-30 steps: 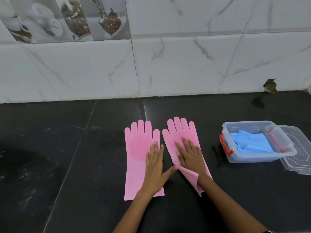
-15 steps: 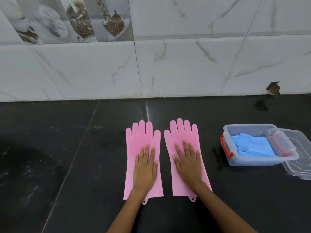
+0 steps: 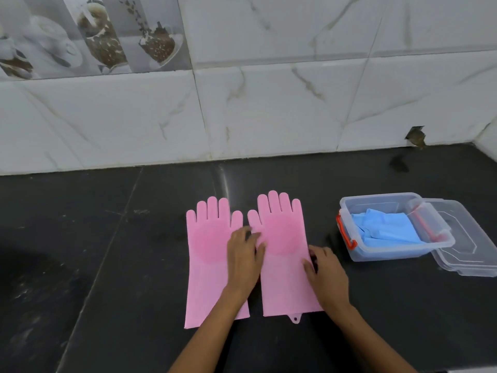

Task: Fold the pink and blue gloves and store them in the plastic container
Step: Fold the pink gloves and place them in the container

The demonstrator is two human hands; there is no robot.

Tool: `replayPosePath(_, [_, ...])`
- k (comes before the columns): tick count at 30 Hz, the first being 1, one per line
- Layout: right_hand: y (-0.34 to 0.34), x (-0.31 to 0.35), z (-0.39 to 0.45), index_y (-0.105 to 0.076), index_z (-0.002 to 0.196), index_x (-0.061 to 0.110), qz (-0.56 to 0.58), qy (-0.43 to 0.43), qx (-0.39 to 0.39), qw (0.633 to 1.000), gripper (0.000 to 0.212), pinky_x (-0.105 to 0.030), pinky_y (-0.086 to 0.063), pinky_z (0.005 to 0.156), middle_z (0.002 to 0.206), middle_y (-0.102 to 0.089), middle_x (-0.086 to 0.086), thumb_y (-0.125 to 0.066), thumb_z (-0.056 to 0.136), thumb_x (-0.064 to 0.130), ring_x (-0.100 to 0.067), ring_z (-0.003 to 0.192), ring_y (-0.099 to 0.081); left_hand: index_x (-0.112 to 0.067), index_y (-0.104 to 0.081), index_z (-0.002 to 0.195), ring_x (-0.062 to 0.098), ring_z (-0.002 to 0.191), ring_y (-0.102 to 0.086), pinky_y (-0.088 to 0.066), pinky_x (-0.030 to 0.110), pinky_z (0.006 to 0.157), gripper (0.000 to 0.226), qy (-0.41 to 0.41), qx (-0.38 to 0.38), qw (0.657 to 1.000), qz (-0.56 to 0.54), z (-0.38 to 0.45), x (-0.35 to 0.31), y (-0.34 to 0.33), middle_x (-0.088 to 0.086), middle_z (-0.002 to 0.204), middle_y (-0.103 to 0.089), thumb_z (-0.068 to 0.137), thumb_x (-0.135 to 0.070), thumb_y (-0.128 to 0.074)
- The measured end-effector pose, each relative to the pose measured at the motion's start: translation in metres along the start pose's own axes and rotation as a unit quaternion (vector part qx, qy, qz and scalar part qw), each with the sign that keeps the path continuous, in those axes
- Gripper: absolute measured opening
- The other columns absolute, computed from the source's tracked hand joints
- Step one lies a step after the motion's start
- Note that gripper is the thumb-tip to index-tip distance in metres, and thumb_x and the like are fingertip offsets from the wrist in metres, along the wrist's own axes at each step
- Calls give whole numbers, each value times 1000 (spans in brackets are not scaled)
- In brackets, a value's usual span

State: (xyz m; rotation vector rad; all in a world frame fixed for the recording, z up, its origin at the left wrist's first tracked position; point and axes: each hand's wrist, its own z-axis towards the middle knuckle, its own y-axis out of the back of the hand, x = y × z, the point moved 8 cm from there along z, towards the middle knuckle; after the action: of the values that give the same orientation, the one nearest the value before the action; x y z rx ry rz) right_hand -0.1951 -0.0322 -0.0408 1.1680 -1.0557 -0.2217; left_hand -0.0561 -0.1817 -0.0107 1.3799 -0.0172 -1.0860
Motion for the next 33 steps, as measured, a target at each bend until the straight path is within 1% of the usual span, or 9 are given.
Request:
replayPosePath(5, [10, -10, 0, -66, 107, 17, 35, -26, 49, 998, 28, -18, -47, 72, 96, -69, 1, -70, 82, 28, -7, 77, -60, -7, -71, 93, 17, 89, -55, -45, 23, 82, 18, 6, 92, 992, -81, 39, -63, -54, 7, 97, -65, 87, -23, -65])
replayPosePath(11, [7, -14, 7, -70, 102, 13, 101, -77, 56, 990, 29, -24, -53, 78, 96, -73, -2, -77, 75, 22, -9, 79, -65, -3, -59, 72, 22, 68, -55, -50, 33, 68, 22, 58, 137, 988, -53, 56, -74, -82, 10, 74, -60, 77, -16, -75])
replayPosePath(15, [4, -9, 7, -70, 105, 12, 158, -85, 70, 981, 29, -32, -57, 83, 96, -72, -3, -75, 77, 17, -10, 81, -65, -4, -54, 63, 23, 63, -56, -45, 26, 60, 19, 73, 129, 988, -50, 60, -74, -75, 12, 65, -58, 78, 4, -62])
replayPosePath(18, [2, 12, 5, -66, 114, 13, 217, -58, 107, 969, 33, -26, -59, 74, 91, -68, 4, -70, 82, 13, -9, 80, -65, -3, -51, 55, 17, 55, -45, -37, 21, 51, 24, 81, 111, 986, -93, 62, -67, -59, 9, 53, -51, 76, 6, -58])
replayPosePath(22, [-1, 52, -2, -61, 121, 14, 284, -29, 136, 949, 38, -15, -55, 61, 84, -67, 2, -67, 84, 10, -13, 81, -67, 0, -72, 76, 14, 62, -58, -46, 15, 61, 9, 102, 44, 979, -171, 66, -40, -12, 12, 71, -70, 73, 2, -64])
replayPosePath(25, [-5, 91, -7, -61, 122, 11, 313, -2, 143, 939, 39, -18, -56, 59, 77, -66, -6, -66, 83, 7, -17, 76, -67, -3, -74, 79, 19, 67, -64, -55, 28, 69, 11, 148, 0, 961, -235, 66, -6, 28, 10, 71, -70, 72, 1, -66])
replayPosePath(29, [-35, 150, -17, -66, 115, 12, 316, 60, 166, 932, 35, -18, -53, 57, 64, -61, 13, -66, 81, 4, -2, 59, -59, -13, -74, 71, 21, 70, -69, -59, 38, 76, 12, 229, -45, 926, -296, 48, 66, 76, 5, 68, -71, 74, -2, -70])
replayPosePath(31, [-64, 175, -28, -68, 110, 10, 288, 80, 186, 936, 29, -22, -52, 68, 78, -66, 15, -68, 81, 7, -2, 65, -58, -14, -73, 65, 25, 68, -69, -60, 42, 76, 15, 277, -75, 913, -291, 31, 104, 94, 10, 67, -71, 72, -1, -71])
replayPosePath(33, [-96, 187, -39, -64, 116, 10, 232, 90, 217, 944, 33, -19, -47, 78, 104, -67, 1, -69, 83, 16, -6, 79, -57, -9, -73, 66, 30, 71, -70, -59, 46, 76, 14, 318, -81, 905, -269, 15, 133, 99, 13, 70, -72, 74, 1, -68])
